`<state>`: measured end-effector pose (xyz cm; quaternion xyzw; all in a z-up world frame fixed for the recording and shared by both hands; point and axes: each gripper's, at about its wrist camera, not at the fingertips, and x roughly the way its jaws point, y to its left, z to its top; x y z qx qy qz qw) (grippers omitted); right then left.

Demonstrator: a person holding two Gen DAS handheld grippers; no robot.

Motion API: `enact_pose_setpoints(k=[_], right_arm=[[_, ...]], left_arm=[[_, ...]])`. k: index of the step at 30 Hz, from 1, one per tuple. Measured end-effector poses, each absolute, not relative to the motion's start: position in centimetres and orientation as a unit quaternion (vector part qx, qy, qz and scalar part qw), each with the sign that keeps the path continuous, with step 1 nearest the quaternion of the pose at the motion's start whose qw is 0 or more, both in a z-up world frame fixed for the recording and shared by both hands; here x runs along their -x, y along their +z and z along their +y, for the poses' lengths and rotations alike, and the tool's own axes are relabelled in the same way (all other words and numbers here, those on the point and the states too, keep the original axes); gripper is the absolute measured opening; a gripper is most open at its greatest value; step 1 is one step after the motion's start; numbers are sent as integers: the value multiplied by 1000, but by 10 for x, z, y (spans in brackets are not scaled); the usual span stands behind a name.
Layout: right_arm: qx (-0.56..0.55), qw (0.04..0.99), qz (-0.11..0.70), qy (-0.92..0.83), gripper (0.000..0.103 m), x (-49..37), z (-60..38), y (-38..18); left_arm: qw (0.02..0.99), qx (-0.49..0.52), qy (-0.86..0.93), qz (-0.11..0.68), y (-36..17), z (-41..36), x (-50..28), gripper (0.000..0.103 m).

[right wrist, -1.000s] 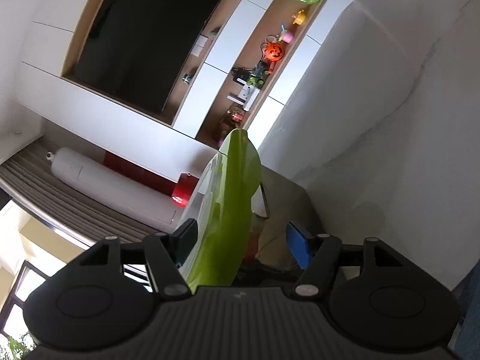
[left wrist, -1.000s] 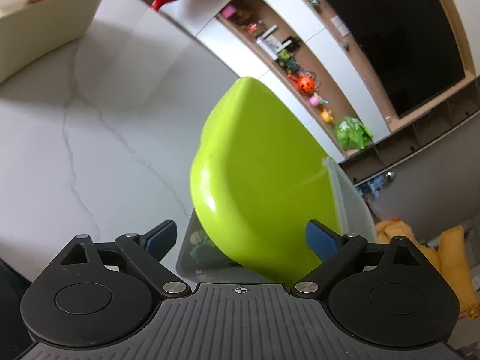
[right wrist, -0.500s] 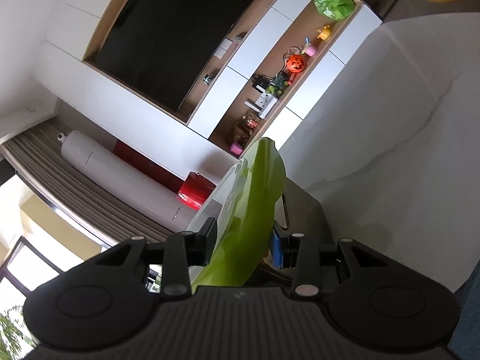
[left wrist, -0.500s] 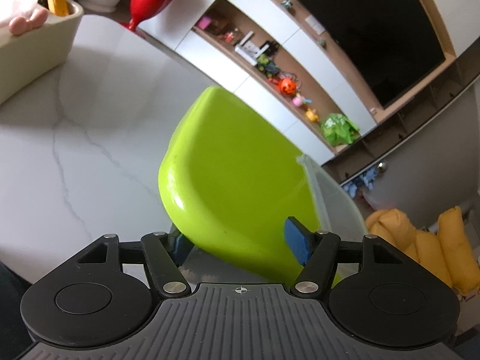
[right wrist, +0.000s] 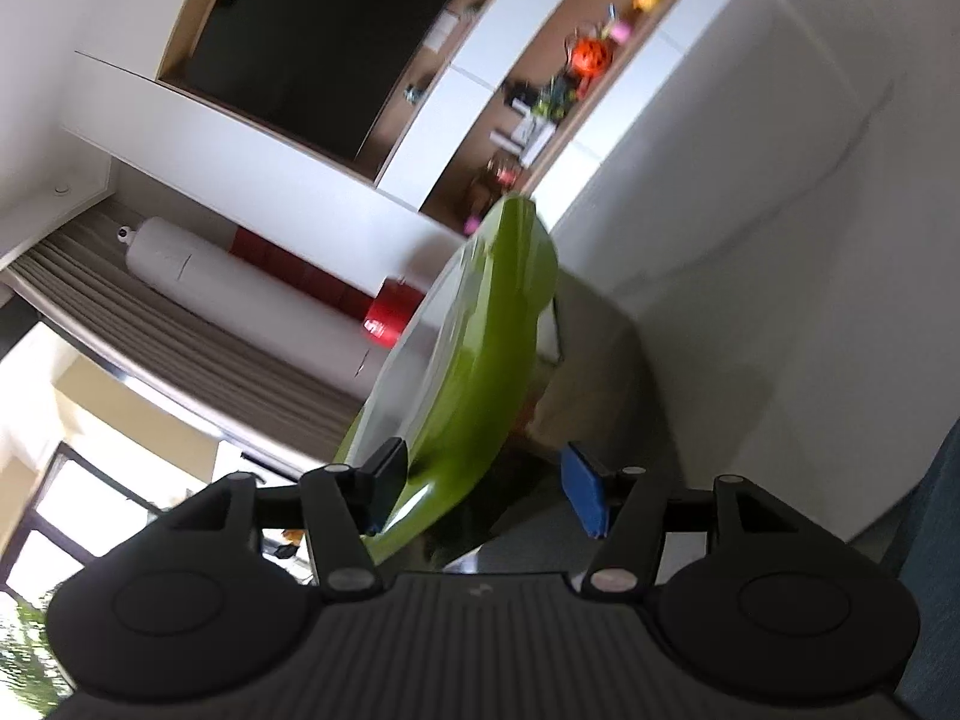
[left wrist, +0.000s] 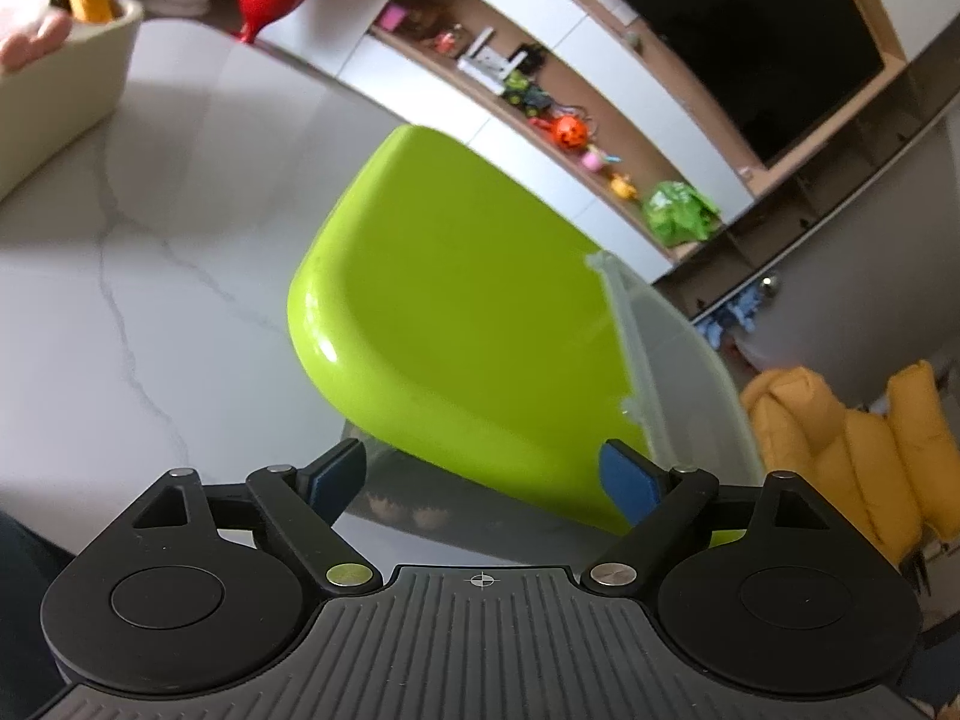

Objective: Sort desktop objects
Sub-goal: 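Carry the lime green lid with both tools toward the grey bin, then lower the lime green lid onto the grey bin rim and open both tools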

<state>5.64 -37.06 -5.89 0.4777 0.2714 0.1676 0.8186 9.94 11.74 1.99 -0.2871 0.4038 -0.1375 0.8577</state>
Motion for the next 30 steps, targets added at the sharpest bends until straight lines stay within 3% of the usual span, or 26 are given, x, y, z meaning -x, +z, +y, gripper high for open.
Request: enact_pose_setpoints(k=[14, 23, 30], right_arm=[[-504, 804, 268, 168, 72, -78, -358, -71], [-461, 838, 259, 136, 72, -102, -353, -57], [-446, 849, 250, 135, 72, -94, -344, -55]], left_arm=[[855, 304, -135, 397, 10, 102, -125, 96], [869, 277, -118, 393, 17, 87, -156, 97], [904, 209, -75, 366, 35, 76, -127, 96]])
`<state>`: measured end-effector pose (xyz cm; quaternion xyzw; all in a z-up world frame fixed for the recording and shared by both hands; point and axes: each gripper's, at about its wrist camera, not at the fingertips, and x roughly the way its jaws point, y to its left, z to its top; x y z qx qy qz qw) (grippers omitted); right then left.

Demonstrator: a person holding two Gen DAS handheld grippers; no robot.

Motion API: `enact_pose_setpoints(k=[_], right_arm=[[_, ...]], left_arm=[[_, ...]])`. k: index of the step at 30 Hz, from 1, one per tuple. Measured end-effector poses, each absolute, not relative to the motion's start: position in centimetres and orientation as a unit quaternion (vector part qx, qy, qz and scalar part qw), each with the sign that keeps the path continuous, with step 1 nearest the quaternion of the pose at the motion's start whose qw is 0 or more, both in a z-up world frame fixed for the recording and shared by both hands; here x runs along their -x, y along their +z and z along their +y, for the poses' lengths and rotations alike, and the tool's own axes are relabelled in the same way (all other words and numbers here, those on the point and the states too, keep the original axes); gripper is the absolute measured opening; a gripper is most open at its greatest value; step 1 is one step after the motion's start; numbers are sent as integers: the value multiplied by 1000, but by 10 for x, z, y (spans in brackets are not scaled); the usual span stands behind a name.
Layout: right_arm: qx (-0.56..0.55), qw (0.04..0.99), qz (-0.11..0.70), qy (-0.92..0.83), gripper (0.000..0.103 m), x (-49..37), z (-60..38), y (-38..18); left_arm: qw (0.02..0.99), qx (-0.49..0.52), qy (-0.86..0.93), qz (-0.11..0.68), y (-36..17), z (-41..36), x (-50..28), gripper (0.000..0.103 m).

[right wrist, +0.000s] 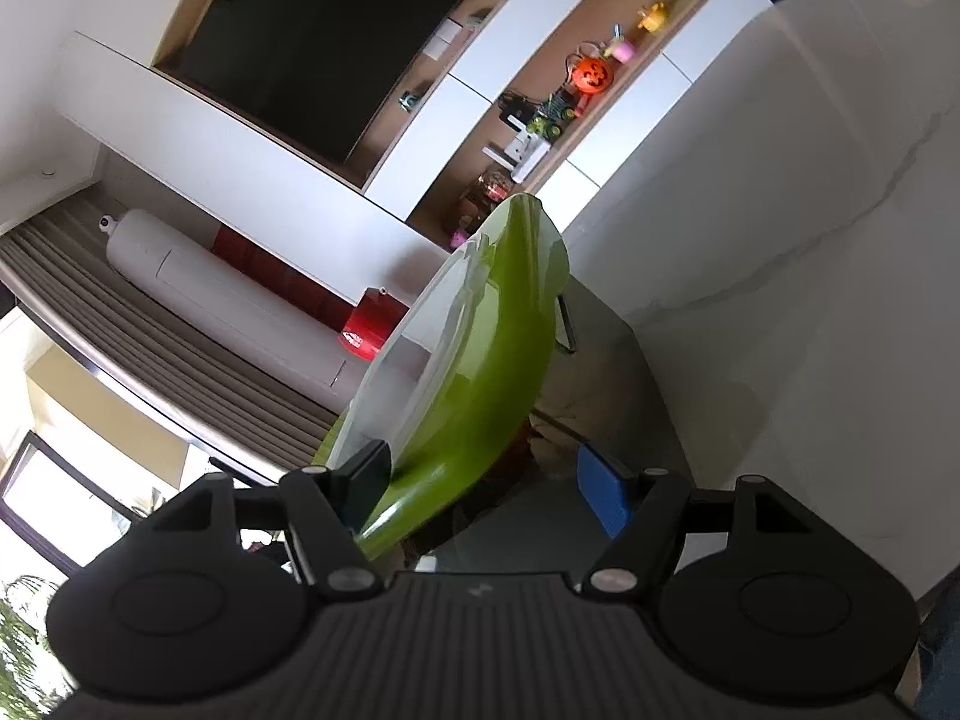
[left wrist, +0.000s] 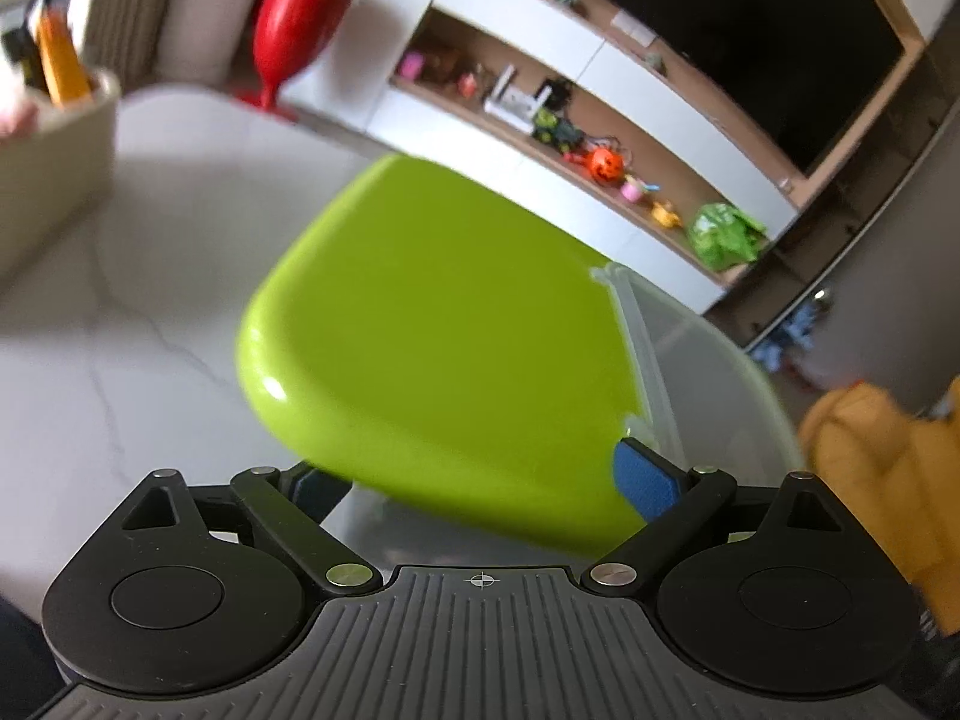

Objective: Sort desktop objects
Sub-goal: 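Lower the lime green lid onto the grey bin rim and open both tools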

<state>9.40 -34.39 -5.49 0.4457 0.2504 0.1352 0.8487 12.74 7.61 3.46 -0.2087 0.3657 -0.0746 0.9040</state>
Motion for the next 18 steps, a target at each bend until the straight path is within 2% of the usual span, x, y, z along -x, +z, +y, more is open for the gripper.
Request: enact_pose_setpoints(k=[8, 15, 18], right_arm=[[-459, 835, 263, 152, 72, -93, -333, -61], [-414, 861, 254, 151, 59, -98, -318, -44], [-406, 862, 258, 159, 58, -113, -313, -38]], left_arm=[[904, 169, -100, 380, 37, 60, -111, 97], [898, 202, -129, 369, 33, 59, -129, 98], [899, 208, -120, 366, 32, 63, -147, 98]])
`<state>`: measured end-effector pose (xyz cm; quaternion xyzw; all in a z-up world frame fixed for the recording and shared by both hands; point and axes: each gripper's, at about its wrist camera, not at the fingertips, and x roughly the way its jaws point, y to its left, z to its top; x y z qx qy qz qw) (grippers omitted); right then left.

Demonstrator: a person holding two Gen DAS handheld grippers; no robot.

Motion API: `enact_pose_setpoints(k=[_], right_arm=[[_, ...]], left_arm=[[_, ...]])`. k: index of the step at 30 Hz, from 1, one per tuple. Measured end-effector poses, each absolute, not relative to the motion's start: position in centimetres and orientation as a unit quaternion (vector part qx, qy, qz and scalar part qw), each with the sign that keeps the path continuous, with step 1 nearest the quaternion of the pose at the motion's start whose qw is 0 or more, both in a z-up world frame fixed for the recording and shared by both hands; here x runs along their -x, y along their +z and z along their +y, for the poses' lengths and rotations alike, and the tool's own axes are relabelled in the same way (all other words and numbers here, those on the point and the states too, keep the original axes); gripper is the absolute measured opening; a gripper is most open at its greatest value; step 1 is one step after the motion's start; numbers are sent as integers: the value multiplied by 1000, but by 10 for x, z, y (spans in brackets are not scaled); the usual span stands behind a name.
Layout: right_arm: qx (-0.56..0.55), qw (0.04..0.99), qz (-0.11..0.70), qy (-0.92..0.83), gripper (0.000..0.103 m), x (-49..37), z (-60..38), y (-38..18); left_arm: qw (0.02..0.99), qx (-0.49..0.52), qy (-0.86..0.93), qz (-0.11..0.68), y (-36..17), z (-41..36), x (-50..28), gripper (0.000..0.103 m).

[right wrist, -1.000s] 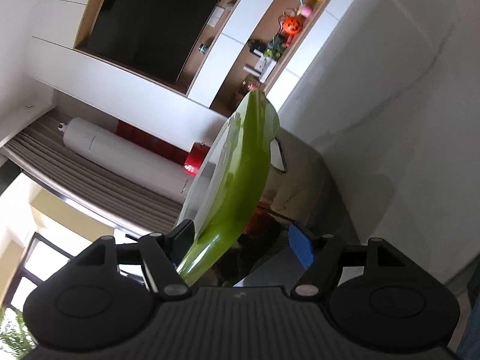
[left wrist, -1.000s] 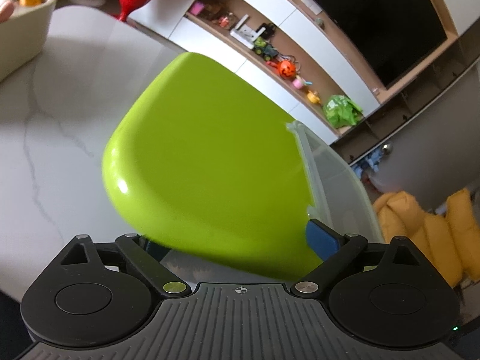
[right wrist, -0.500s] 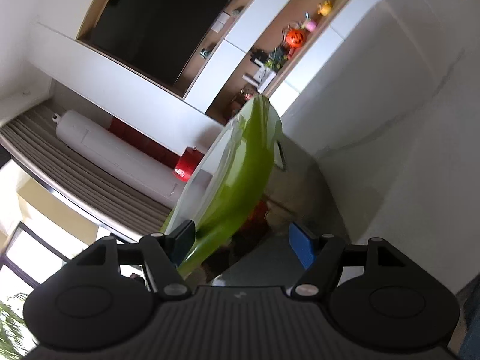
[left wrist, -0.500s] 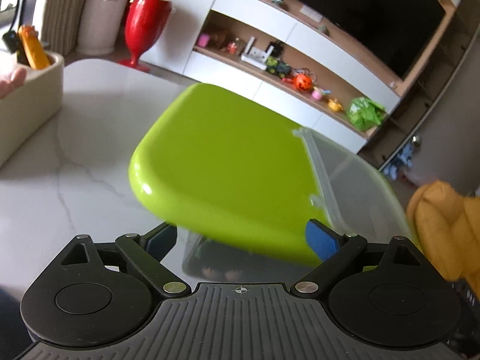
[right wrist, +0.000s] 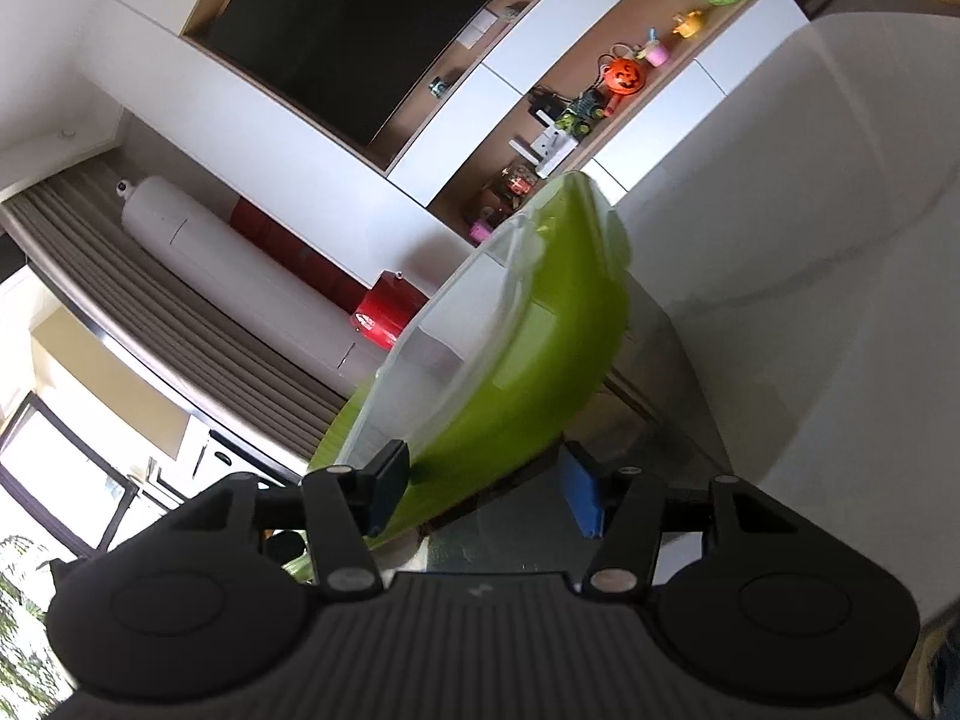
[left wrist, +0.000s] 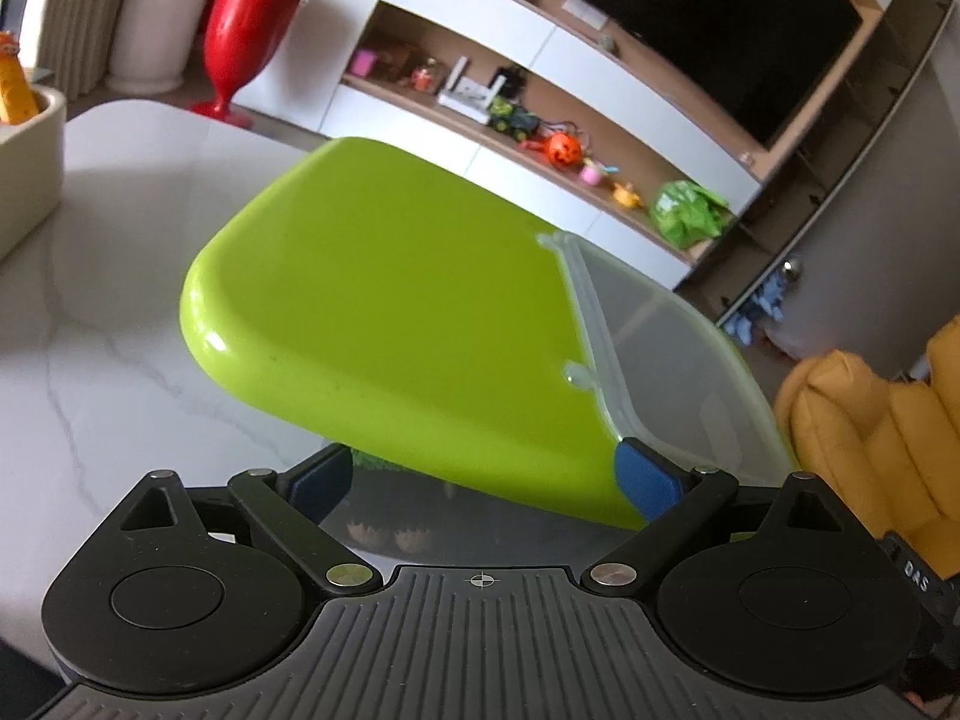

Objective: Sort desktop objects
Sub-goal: 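Lower the lime green lid onto the grey bin rim and open both tools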

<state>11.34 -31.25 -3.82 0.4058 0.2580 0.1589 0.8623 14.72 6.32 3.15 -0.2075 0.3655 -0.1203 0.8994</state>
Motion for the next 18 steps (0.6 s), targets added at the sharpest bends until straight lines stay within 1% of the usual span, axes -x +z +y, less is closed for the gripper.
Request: enact_pose_setpoints(k=[5, 11, 13, 14, 18], right_arm=[[-400, 864, 259, 162, 58, -142, -307, -37], [-413, 866, 245, 138, 59, -167, -316, -37], [-409, 872, 239, 123, 64, -169, -318, -37], [-409, 872, 241, 119, 68, -169, -319, -37], [-402, 872, 255, 110, 72, -152, -316, -34]], left_arm=[[897, 220, -108, 367, 29, 69, -180, 98], [887, 246, -113, 374, 22, 61, -199, 99], [883, 259, -116, 374, 18, 60, -200, 99], [882, 261, -114, 375, 18, 61, -199, 99], [894, 236, -83, 373, 22, 71, -173, 98]])
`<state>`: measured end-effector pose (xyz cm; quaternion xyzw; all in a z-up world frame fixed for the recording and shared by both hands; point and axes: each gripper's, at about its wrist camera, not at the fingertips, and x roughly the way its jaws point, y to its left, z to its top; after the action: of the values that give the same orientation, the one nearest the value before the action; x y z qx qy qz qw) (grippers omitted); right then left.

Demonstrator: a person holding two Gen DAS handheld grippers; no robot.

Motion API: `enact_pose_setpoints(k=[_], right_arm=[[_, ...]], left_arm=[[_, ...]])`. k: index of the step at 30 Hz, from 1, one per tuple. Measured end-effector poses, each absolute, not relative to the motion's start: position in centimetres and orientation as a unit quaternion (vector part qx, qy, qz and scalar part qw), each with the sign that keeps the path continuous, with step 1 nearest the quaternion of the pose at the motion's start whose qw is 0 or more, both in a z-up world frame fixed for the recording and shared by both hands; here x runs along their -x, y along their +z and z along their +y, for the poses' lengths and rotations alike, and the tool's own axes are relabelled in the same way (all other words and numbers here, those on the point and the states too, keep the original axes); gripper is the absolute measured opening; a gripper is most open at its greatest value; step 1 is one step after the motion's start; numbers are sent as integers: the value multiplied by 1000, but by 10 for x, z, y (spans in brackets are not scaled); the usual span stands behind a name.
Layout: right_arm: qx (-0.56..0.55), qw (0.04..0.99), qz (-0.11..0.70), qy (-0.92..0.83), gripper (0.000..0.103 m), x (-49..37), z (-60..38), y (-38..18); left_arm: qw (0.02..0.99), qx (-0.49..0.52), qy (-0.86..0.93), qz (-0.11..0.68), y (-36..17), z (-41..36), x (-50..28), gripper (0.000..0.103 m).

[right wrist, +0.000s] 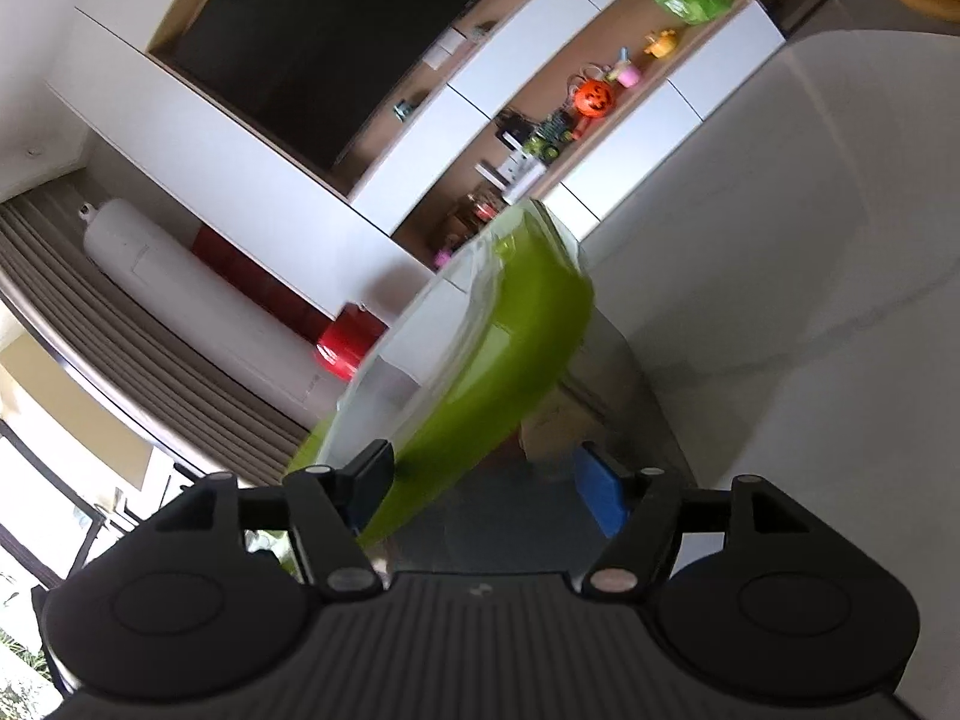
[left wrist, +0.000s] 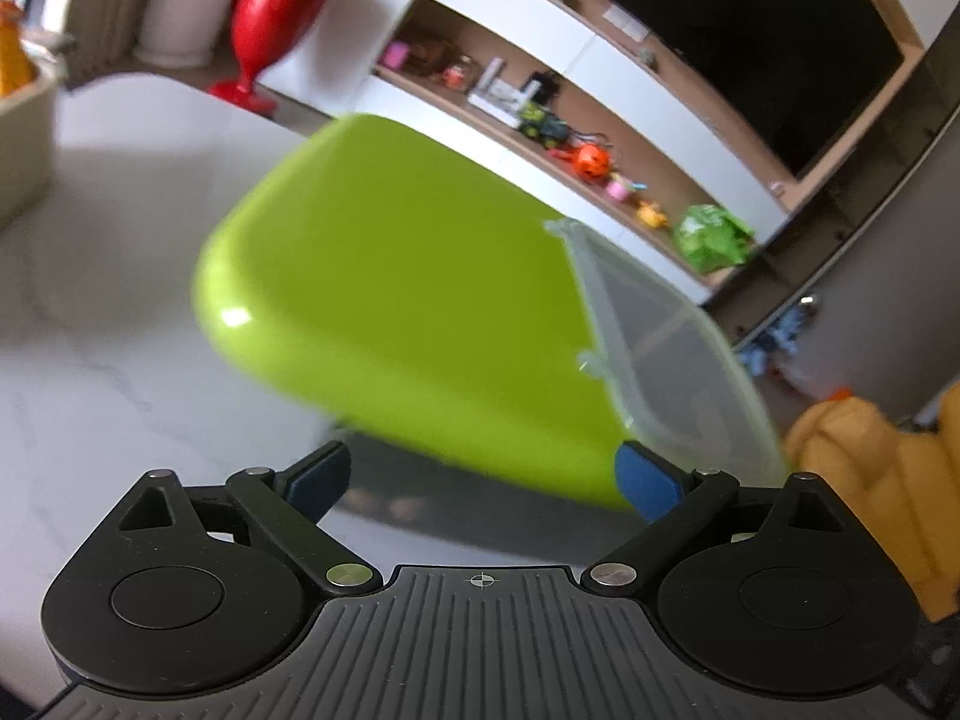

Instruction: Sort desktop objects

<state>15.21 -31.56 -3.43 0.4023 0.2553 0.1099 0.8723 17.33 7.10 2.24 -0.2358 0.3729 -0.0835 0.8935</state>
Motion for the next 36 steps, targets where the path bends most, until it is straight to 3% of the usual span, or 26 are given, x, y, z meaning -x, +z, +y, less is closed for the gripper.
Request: enact_pose_setpoints(k=[3, 9, 16, 24, 30, 36], right_arm=[[-380, 883, 262, 87, 83, -126, -305, -34], [-294, 890, 340, 76, 83, -101, -260, -33], [-192, 901, 382, 75, 83, -69, -209, -20], [-108, 932, 341, 53, 100, -29, -190, 8], [-110, 937, 329, 43, 100, -16, -196, 19], [-67, 961, 267, 31, 102, 15, -185, 47]], left_arm=[[895, 225, -65, 379, 15, 80, -146, 98], [880, 166, -45, 444, -11, 68, -106, 99], [902, 62, -9, 427, -10, 50, -66, 99], [916, 21, -8, 400, 9, 34, -35, 101], [934, 10, 12, 358, 34, 34, -12, 103], [954, 9, 24, 297, 62, 34, 13, 103]])
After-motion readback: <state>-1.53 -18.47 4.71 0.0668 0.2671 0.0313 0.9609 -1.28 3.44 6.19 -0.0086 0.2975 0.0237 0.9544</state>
